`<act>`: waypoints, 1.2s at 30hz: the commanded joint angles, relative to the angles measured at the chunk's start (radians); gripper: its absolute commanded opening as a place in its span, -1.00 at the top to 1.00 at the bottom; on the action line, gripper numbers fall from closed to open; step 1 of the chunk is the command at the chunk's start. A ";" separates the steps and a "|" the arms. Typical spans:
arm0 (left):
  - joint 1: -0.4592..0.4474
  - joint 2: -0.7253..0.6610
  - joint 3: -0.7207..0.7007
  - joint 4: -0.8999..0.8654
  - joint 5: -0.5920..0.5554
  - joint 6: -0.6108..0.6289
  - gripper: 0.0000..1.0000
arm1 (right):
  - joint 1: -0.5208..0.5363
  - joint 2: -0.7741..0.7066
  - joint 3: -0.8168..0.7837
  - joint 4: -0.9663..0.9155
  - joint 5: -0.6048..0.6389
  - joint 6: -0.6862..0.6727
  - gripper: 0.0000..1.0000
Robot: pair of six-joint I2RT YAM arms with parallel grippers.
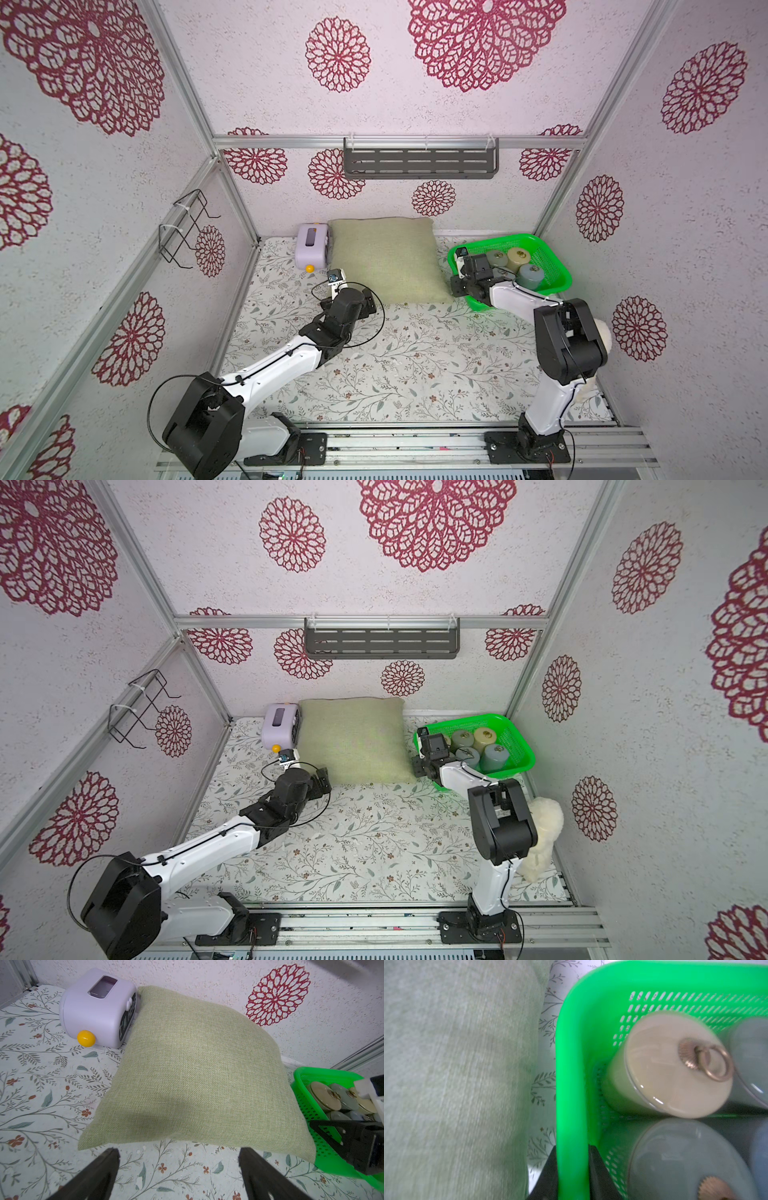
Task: Take the tea canister out of the basket
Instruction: Move the basket to the center of the board.
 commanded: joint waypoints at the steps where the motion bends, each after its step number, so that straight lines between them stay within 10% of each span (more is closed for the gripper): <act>1: -0.011 -0.030 -0.013 0.000 0.003 0.006 -0.95 | -0.010 -0.121 -0.094 0.015 0.029 0.089 0.83; 36: -0.023 -0.061 -0.022 0.005 0.030 -0.002 -0.95 | 0.322 -0.531 -0.535 0.096 0.017 0.263 0.80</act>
